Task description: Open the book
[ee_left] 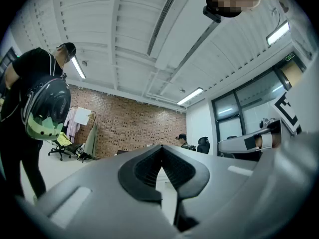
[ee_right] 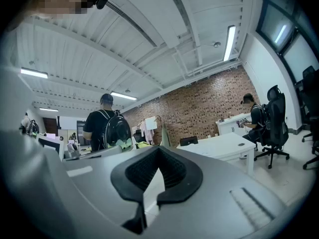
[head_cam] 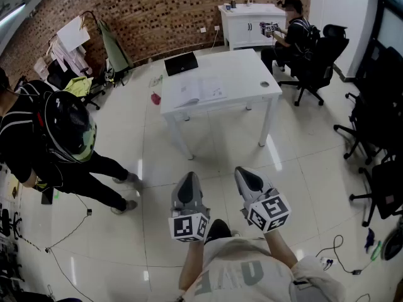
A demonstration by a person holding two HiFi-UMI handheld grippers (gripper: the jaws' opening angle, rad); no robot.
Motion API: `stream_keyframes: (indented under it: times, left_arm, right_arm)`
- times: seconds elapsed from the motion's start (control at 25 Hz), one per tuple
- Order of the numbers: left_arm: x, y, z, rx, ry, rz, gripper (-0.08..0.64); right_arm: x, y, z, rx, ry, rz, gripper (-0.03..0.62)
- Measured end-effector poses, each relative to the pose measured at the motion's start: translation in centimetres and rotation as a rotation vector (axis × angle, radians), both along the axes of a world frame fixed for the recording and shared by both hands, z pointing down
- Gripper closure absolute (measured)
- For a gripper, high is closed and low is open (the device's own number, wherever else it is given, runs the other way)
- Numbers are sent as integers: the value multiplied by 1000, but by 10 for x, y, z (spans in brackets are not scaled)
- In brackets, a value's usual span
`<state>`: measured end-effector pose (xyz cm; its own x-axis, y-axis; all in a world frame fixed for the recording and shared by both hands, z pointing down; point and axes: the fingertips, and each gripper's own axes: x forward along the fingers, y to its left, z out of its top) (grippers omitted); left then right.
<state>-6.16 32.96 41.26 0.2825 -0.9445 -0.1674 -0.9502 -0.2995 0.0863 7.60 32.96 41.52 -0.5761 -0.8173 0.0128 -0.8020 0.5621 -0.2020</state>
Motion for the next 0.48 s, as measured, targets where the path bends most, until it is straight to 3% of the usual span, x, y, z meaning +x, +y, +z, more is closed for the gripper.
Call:
stream_keyframes:
  times: [0.48]
  left_arm:
    - [-8,-2,9,-38,2,-4,543]
  right_arm:
    - [-10,0,10,-25,-36,-34,589]
